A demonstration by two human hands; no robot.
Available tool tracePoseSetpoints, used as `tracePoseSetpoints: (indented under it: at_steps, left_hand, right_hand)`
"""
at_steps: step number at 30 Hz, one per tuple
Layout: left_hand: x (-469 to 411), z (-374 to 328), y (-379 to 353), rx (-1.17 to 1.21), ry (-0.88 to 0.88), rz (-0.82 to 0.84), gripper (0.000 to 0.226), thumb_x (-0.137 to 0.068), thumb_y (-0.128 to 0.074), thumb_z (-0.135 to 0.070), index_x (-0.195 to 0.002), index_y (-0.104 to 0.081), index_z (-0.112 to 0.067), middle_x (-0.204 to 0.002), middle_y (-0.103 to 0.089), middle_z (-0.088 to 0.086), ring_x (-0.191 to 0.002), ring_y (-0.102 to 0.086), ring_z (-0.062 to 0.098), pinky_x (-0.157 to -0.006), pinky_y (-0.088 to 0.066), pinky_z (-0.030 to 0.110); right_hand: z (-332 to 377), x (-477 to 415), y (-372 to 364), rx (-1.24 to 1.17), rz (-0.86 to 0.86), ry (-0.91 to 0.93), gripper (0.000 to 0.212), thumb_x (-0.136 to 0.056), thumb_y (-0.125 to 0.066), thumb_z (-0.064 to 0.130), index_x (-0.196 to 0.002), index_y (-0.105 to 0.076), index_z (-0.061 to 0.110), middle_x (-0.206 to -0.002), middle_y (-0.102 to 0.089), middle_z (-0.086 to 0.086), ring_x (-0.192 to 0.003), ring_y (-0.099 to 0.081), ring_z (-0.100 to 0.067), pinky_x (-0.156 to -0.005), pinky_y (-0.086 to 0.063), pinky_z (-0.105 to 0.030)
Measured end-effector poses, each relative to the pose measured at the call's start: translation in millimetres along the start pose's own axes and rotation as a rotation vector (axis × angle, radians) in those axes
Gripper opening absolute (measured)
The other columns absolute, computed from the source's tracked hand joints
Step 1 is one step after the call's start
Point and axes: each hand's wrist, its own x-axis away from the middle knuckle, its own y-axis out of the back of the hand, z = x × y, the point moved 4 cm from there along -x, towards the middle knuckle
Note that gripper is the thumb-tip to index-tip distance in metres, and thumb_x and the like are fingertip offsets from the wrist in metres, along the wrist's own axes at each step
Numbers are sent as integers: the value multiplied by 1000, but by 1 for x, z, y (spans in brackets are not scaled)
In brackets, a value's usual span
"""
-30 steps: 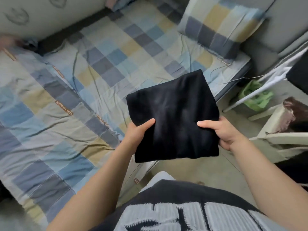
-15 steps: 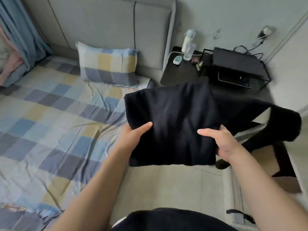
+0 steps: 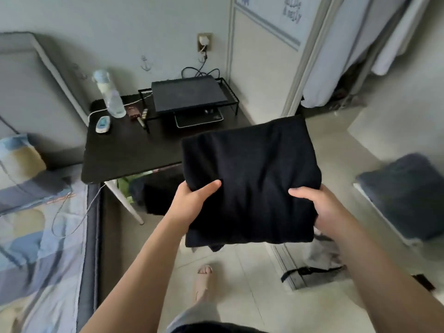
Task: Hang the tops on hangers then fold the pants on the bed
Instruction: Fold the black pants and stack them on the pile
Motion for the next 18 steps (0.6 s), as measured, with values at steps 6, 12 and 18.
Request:
tracePoseSetpoints:
  at_steps: [6, 12, 18]
  left_hand:
    - [-115, -27, -116, -97, -19, 311, 40, -73, -86, -38, -108, -76, -23, -104, -79, -5, -96, -76, 15, -77, -60, 26]
    - [-205, -38, -237, -223, 89, 626, 39, -73, -86, -43, -107, -70, -31, -94, -78, -13, -83, -76, 10, -66, -60, 23]
    - [-241, -17, -338, -273, 404, 849, 62, -69, -88, -48, -122, -69, -21, -106, -78, 2, -95, -76, 25, -69, -62, 33]
  right_hand:
    - [16, -31, 97, -143, -316, 37, 42, -67, -81, 14, -108, -77, 21, -117, -74, -9, -104, -73, -29, -72, -61, -33]
    - [18, -40, 168, -299, -644, 13, 43, -54, -85, 17, -96, -79, 12, -106, -76, -13, -90, -76, -27, -63, -60, -29]
    - [6, -30, 218, -427, -870, -68, 57, -61, -82, 17, -116, -70, 7, -105, -77, -11, -90, -76, -27, -62, -60, -30]
